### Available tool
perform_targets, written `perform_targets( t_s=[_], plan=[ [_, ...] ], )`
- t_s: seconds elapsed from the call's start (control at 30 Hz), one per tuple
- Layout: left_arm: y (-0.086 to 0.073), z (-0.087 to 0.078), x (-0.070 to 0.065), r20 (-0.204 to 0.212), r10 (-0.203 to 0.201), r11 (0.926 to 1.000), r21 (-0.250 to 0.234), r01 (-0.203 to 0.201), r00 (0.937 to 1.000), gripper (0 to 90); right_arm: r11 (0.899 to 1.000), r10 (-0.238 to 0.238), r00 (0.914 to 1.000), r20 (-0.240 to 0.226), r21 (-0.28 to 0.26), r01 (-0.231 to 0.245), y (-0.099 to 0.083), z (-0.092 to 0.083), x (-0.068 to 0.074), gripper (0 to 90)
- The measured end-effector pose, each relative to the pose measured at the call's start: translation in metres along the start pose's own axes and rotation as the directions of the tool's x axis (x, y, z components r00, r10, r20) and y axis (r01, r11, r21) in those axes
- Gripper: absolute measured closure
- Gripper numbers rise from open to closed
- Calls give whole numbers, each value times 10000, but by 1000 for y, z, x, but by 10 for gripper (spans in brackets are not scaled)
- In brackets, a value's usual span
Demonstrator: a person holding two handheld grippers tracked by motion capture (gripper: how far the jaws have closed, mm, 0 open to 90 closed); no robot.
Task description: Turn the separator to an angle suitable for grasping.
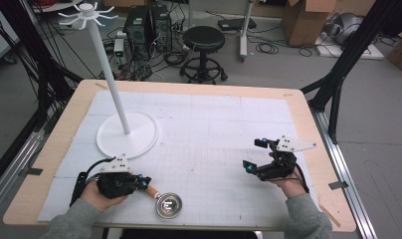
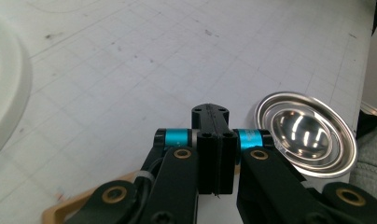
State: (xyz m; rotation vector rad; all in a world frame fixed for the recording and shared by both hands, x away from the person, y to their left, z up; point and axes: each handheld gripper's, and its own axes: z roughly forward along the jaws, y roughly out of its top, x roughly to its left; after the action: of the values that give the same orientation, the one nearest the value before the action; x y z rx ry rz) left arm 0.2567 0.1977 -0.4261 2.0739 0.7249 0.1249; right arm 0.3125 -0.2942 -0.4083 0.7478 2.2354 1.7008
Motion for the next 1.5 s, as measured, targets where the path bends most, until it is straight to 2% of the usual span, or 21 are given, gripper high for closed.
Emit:
perform_targets(
  t_s=[0.3, 0.53, 0.83, 1.07, 1.17, 1.5],
  plan=[
    [-12, -9, 0, -206, -34, 9994, 332, 41, 9998, 897, 10000, 4, 10000, -34, -55, -4, 1, 2, -2, 33],
    [-19, -8, 5, -448, -101, 9970, 756, 135, 9989, 897, 10000, 12, 10000, -72, -42, -13, 0, 2, -2, 33],
    [-17, -1, 10, -549, -197, 9964, 817, 242, 9983, 897, 10000, 18, 10000, -8, -10, -18, 1, 1, -1, 33],
    [-10, 10, 13, -655, -247, 9959, 856, 302, 9975, 897, 10000, -37, 10000, 7, -26, 37, 1, 2, -2, 33],
    [-7, 15, 15, -619, -392, 9958, 803, 441, 9973, 897, 10000, 16, 10000, 28, -7, -16, 1, 1, -2, 33],
    [2, 28, 16, -654, -399, 9946, 928, 459, 9971, 897, 10000, 14, 10000, 47, 8, -14, 1, 1, -2, 33]
  ],
)
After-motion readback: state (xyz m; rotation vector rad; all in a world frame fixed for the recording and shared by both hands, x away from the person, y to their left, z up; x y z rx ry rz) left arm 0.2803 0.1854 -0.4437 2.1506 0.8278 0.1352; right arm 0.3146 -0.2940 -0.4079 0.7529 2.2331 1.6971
